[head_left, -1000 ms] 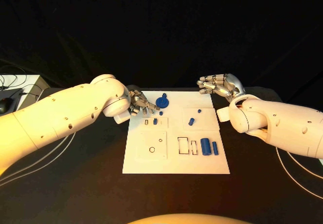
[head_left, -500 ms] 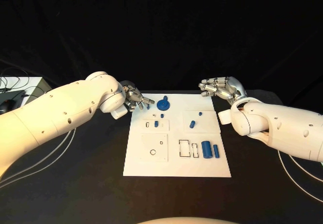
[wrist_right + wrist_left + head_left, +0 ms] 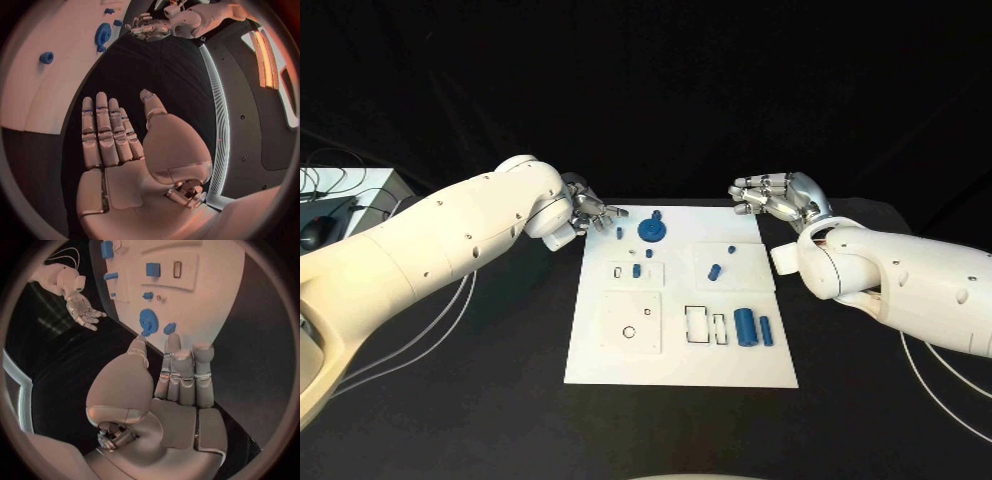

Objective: Assemble the parts on the task board

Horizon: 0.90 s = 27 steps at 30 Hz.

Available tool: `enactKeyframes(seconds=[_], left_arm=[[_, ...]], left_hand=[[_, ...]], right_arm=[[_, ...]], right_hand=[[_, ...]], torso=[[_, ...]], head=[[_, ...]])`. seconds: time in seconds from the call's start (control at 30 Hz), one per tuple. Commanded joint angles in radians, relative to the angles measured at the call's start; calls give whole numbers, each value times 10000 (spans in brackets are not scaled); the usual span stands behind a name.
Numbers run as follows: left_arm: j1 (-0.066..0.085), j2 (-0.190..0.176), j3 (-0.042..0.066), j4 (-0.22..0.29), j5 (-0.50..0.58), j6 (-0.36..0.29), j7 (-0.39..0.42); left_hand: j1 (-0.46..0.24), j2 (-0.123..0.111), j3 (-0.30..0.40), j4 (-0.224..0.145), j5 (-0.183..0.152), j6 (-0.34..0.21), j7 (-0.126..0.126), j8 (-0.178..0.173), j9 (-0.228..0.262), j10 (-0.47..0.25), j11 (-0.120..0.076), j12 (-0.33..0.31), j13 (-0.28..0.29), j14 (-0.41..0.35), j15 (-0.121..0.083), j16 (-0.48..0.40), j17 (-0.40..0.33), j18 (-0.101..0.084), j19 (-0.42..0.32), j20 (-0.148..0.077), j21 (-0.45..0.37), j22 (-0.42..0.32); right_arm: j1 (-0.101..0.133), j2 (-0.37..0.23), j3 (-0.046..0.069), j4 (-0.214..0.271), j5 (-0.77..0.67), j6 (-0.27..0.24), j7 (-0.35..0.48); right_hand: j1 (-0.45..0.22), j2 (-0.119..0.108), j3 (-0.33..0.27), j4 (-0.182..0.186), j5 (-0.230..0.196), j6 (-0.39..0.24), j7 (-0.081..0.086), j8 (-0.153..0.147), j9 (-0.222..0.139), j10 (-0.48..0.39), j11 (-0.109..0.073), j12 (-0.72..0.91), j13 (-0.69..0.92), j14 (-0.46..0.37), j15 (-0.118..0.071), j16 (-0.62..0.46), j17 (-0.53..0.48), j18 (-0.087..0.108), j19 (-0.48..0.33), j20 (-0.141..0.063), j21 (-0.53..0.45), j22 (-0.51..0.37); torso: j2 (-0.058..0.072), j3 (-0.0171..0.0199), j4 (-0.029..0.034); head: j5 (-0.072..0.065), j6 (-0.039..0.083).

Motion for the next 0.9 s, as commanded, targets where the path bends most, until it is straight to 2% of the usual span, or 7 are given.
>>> enactKeyframes(seconds=[0.03,0.13,0.23,0.33,0.57,0.77,0.9], left_arm=[[46,87,9,-243,-232,111,-25],[86,163,7,-445,-251,203,-59],[107,237,-5,-575,-245,345,-86],[120,334,-41,-702,-216,508,-102],[129,577,-225,-1018,-136,707,-97],[129,691,-311,-1211,-118,855,-136],[128,748,-366,-1284,-108,931,-143]], left_hand=[[-54,-64,-5,95,-18,-107,-16,284,75,-52,-29,131,61,56,-20,105,51,-8,90,2,103,55],[-78,-77,-9,113,-16,-177,-75,628,249,-97,-66,348,179,82,-51,169,117,-29,123,-25,185,128],[-88,-71,-6,142,-17,-274,-77,792,303,-134,-68,429,203,86,-50,205,153,-35,136,-24,229,173],[-114,-69,-14,163,-20,-276,-75,795,297,-137,-64,429,201,93,-48,225,181,-42,141,-25,248,190],[-143,-80,-26,196,-26,146,-152,371,2,26,-119,306,233,156,-82,379,360,-122,181,-78,384,321],[-200,-89,-27,255,-25,270,-161,294,2,90,-128,268,272,203,-89,459,455,-164,239,-115,488,400],[-197,-63,-17,249,-15,330,-187,300,38,142,-149,266,297,231,-105,492,489,-190,273,-140,552,448]], right_arm=[[6,-18,4,33,-31,104,98],[8,-25,5,47,-31,102,102],[9,-28,5,57,-31,101,104],[10,-29,5,65,-31,102,106],[12,-23,5,69,-32,103,109],[13,-2,5,57,-32,107,111],[13,16,5,43,-32,112,111]], right_hand=[[-54,0,60,19,55,-66,-13,-53,-8,-60,19,-57,-14,-56,1,-42,-12,-142,-94,0,10,-11],[-54,0,60,19,55,-66,-13,-53,-8,-60,19,-57,-14,-56,1,-42,-12,-142,-94,0,10,-11],[-54,0,60,19,55,-66,-13,-53,-8,-60,19,-57,-14,-56,1,-42,-12,-142,-94,0,10,-11],[-66,7,67,5,73,-69,-11,-54,-9,-60,20,-60,-14,-61,3,-40,-12,-142,-96,2,9,-11],[-66,7,67,5,73,-69,-11,-54,-9,-60,20,-60,-14,-61,3,-40,-12,-142,-96,2,9,-11],[-66,7,67,5,73,-69,-11,-54,-9,-60,20,-60,-14,-61,3,-40,-12,-142,-96,2,9,-11],[-66,7,67,5,73,-69,-11,-54,-9,-60,20,-60,-14,-61,3,-40,-12,-142,-96,2,9,-11]], torso=[[49,-13,-5],[46,-17,-4],[41,-11,-5],[39,-12,-17],[37,-4,-20],[32,5,-9],[39,-2,-8]], head=[[20,34],[8,35],[13,18],[9,23],[23,13],[17,9],[18,4]])
